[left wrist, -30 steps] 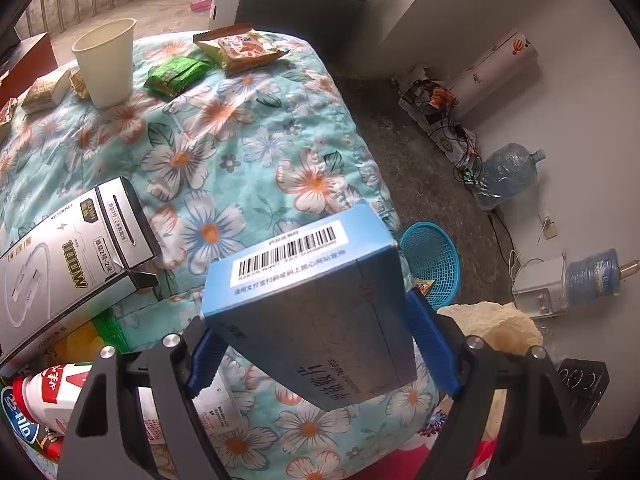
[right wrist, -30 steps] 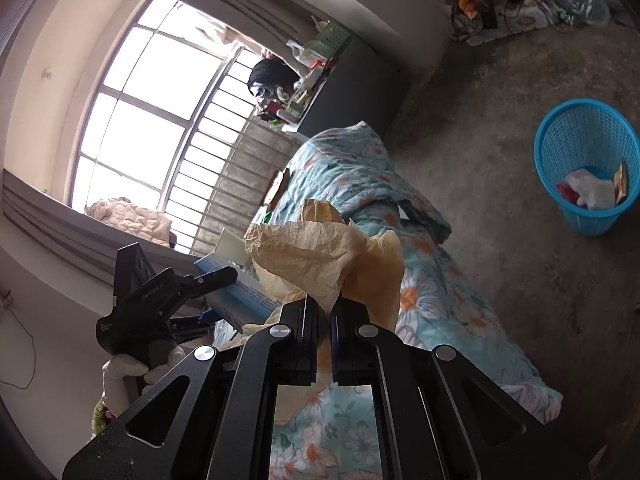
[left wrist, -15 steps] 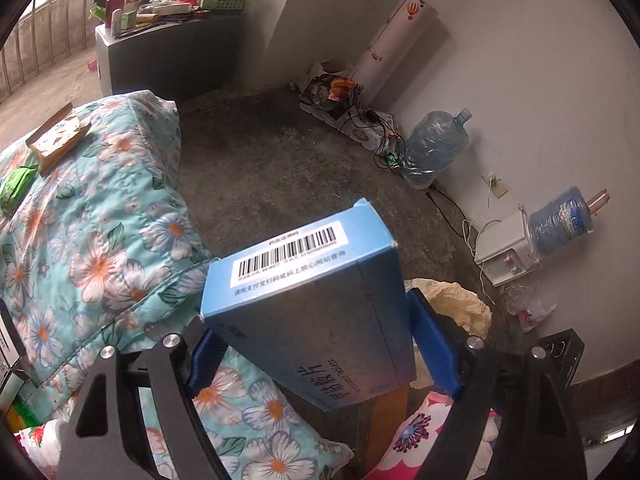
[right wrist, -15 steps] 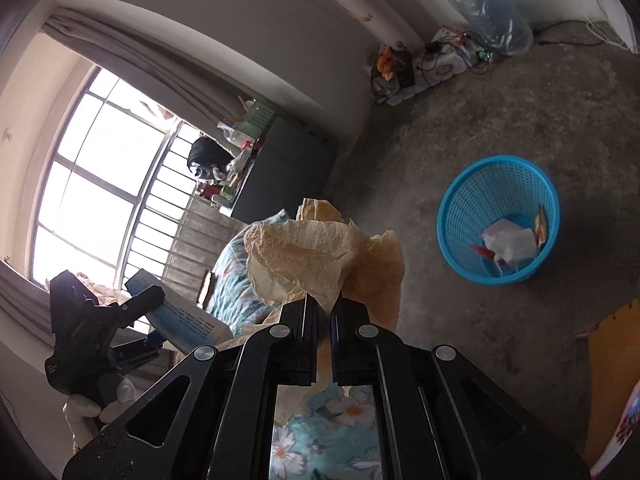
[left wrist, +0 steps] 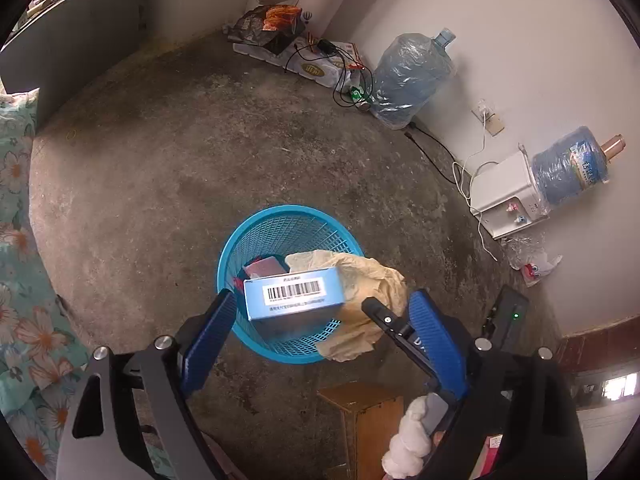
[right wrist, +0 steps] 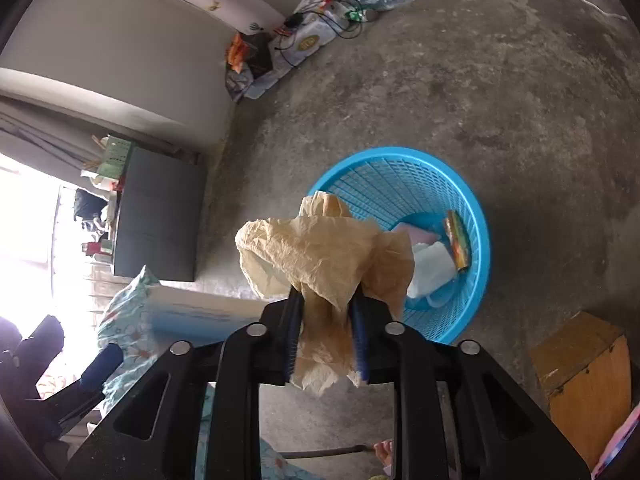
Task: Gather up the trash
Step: 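Carry the box and tan paper over the blue wastebasket and open both tools, then move both open tools back over the bed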
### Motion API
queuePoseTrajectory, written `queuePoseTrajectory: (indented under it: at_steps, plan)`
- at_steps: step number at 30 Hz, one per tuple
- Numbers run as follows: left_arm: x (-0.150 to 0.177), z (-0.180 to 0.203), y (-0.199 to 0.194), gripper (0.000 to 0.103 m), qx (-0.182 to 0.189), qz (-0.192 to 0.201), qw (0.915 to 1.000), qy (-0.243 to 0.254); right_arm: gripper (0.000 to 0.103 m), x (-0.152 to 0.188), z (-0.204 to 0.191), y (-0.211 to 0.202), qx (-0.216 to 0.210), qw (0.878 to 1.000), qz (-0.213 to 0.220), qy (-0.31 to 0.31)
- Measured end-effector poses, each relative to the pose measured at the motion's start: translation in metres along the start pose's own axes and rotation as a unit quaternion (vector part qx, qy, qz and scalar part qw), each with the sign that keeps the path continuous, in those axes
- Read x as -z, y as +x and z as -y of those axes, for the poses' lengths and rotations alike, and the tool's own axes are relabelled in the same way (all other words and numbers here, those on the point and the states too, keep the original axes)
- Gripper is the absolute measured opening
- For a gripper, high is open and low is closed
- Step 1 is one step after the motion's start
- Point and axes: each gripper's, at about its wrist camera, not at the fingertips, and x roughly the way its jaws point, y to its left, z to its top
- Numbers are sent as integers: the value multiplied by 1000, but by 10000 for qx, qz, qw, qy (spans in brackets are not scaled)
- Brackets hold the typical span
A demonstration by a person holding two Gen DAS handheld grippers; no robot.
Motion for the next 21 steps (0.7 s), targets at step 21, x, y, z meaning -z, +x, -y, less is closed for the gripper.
queuePoseTrajectory:
  at_steps: [21]
  plan:
    - [47, -14, -182, 91, 681, 1405, 9857, 637, 55, -13, -14, -34, -571, 9969, 416, -353]
